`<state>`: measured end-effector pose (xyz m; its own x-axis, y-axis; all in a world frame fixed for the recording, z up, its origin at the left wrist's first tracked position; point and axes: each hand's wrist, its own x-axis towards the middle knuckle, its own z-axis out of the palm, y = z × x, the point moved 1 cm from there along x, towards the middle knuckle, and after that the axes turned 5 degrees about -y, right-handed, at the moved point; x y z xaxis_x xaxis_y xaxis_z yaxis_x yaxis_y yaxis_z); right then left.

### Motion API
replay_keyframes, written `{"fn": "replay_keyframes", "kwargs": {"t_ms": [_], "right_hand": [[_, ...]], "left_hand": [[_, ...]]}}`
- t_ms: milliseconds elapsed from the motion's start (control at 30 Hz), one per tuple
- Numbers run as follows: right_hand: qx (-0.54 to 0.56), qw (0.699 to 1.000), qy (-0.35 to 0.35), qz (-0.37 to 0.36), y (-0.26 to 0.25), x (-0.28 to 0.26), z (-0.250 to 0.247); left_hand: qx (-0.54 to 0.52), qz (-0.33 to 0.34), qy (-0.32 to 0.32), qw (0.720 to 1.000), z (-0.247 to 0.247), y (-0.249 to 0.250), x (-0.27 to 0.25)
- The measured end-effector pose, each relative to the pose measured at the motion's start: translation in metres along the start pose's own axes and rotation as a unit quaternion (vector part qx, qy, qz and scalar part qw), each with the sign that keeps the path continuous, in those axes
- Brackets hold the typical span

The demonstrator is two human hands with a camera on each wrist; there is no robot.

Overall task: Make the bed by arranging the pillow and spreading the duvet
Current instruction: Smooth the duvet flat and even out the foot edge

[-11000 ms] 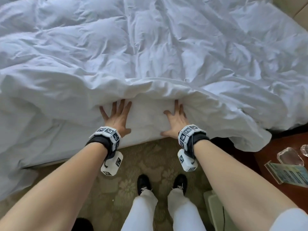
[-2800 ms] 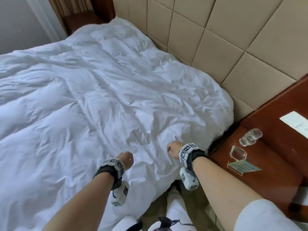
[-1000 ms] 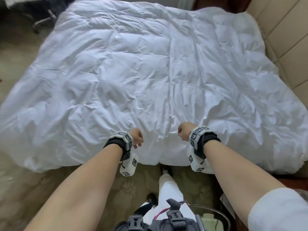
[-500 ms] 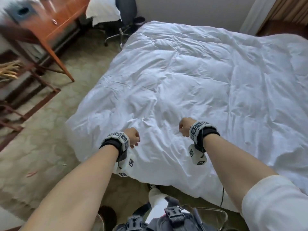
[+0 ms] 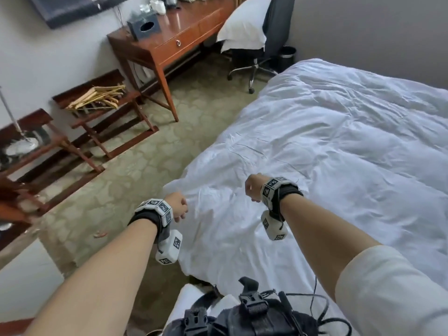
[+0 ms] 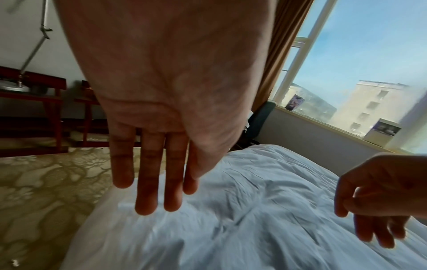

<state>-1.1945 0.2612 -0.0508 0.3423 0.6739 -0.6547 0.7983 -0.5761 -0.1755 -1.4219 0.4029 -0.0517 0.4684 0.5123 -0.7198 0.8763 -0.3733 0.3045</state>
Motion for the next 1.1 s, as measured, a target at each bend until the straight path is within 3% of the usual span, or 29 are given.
{"fn": "replay_keyframes", "kwargs": {"t_ms": [267, 533, 833, 1100], "right_hand": [[0.017, 0.998, 0.019, 0.052, -0.075, 0.099, -0.051], [0.062, 0.991, 0.011, 0.117, -0.159, 0.173, -0.089], [0.124, 0.976, 0.006, 0.178, -0.185, 0.235, -0.115], [0.252, 0.948, 0.01, 0.194, -0.195, 0.342, -0.145]], "left_hand": [[-0.014, 0.063, 0.02, 0.998, -0.114, -0.043, 0.104], [0.018, 0.109, -0.026, 0.994, -0.225, -0.092, 0.169], [0.077, 0.16, -0.09, 0.98, -0.285, -0.093, 0.248], [0.181, 0.19, -0.105, 0.959, -0.38, -0.072, 0.358]]}}
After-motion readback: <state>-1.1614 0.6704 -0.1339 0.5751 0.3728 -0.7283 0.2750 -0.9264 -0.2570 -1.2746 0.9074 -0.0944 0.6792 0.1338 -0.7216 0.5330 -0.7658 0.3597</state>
